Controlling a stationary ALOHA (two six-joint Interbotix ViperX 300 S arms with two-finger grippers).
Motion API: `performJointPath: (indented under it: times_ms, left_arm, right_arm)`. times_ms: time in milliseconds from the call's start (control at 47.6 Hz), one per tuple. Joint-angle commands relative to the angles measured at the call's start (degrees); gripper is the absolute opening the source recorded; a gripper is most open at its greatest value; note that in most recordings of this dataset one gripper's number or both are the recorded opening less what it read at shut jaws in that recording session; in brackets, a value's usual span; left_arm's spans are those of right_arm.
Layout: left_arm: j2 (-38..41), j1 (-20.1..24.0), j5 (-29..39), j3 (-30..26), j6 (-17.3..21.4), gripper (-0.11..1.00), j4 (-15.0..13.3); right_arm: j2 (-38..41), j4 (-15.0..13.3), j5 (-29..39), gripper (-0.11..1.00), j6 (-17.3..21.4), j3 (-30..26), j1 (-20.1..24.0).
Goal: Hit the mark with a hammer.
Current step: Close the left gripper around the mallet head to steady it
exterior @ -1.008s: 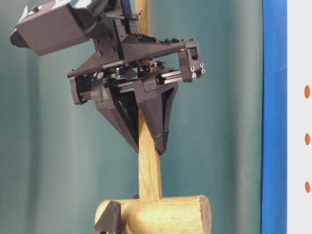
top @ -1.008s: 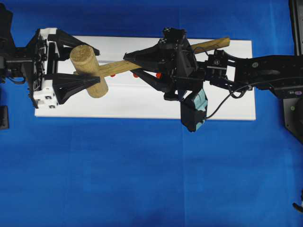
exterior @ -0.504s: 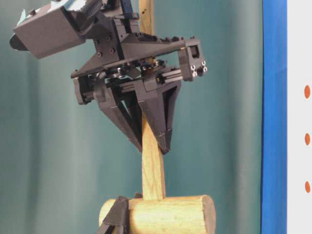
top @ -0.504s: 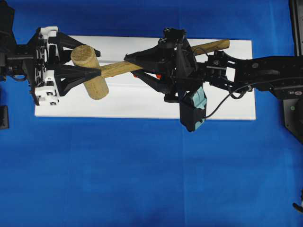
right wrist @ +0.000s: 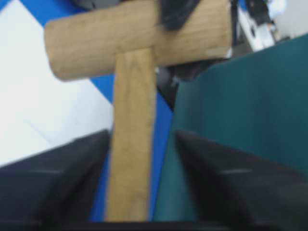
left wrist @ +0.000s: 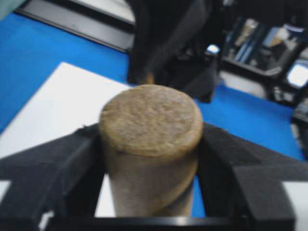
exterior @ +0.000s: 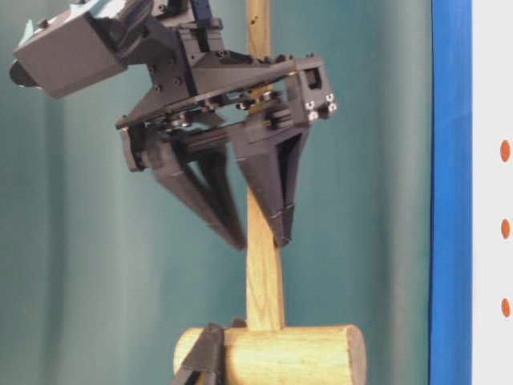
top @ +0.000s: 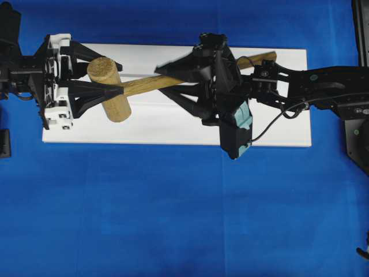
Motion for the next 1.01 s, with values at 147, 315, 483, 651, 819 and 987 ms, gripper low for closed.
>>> performJointPath:
  times_ms: [147, 315, 483, 651, 819, 987]
  left_arm:
    - [-1.93, -0.09, 4.13, -0.97, 8.53, 0.46, 0.18]
    - [-3.08, -1.05, 7.47, -1.05, 18.28, 0.46, 0.18]
    - [-4.22, -2.11, 8.35, -0.88, 25.14, 0.46, 0.18]
    - [-4.92, -2.37, 8.44, -0.79, 26.28, 0.46, 0.18]
    - [-4.92, -2.72, 8.44, -0.70, 26.28, 0.46, 0.18]
    - [-4.92, -2.90, 8.53, -0.70, 26.28, 0.46, 0.18]
  right_arm:
    - [-3.60, 9.14, 4.39, 0.93, 1.32, -1.32, 1.23]
    - [-5.19, 18.46, 11.07, 0.88, 4.57, -2.20, 1.23]
    - [-5.10, 24.26, 13.97, 0.89, 6.50, -2.37, 1.23]
    - [-4.92, 27.25, 14.41, 0.89, 6.94, -2.46, 1.14]
    - [-3.16, 30.15, 14.15, 0.88, 6.94, -2.55, 0.53]
    - [-0.62, 31.90, 14.06, 0.88, 6.94, -3.34, 0.35]
